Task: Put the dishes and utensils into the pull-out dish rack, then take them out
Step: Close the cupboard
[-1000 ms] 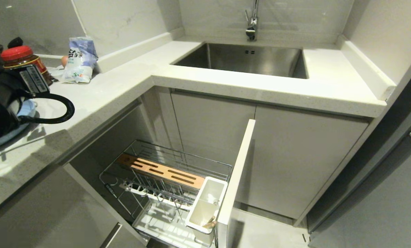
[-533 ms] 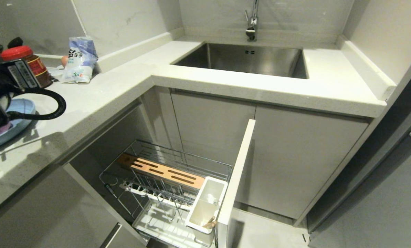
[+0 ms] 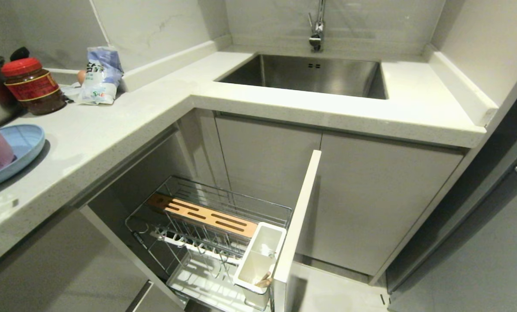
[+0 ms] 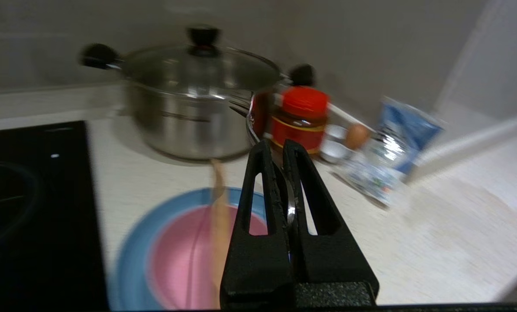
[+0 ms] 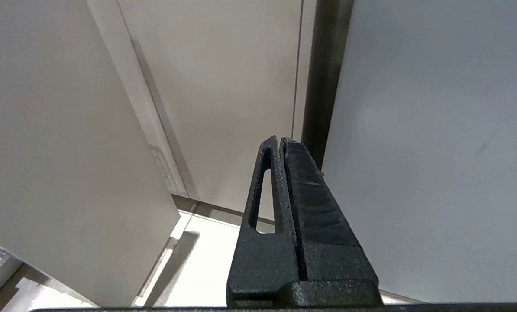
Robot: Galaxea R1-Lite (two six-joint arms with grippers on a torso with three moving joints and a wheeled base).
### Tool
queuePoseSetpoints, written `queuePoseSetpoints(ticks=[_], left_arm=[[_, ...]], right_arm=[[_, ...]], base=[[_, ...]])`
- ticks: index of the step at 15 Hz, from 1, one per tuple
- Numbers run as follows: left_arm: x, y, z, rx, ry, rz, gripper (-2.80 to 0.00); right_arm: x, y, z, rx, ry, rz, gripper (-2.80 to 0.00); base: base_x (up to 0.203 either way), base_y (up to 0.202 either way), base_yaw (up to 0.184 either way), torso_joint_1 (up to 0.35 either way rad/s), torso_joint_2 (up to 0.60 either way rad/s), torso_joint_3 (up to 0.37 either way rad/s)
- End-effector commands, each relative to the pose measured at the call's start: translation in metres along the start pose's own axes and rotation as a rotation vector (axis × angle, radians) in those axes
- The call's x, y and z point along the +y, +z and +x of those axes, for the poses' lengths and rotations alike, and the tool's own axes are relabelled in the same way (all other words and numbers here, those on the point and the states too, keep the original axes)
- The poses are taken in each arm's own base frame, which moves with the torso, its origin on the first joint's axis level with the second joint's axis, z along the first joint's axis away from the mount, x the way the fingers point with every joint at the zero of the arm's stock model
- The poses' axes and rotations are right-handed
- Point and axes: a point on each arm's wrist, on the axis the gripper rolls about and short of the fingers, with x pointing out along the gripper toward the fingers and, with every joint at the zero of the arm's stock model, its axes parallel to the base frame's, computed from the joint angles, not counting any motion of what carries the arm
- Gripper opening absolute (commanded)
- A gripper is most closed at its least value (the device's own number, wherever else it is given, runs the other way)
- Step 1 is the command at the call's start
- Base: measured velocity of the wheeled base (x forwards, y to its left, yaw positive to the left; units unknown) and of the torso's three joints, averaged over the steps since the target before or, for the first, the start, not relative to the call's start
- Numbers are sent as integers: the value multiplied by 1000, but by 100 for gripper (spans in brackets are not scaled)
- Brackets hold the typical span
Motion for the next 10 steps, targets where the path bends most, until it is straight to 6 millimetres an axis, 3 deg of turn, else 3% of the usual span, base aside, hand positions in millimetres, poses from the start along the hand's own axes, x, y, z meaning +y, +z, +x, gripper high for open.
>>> queuePoseSetpoints(ticks=[1,5,8,10], left_arm=[[35,19,-15,-81,62,-81,-280],[59,12,-32,20,2,-273,-280],[73,-17,-41,280,-2,-316,-280],[80,-28,-43,352,4,-346,-280]], right_arm=[[0,-7,1,25,0,0,-280],[0,-7,1,25,0,0,-280],[0,-7,1,25,0,0,-280],[0,-7,1,25,0,0,-280]], base=[[0,0,0,0,0,0],[0,0,0,0,0,0],[0,0,0,0,0,0],[0,0,0,0,0,0]])
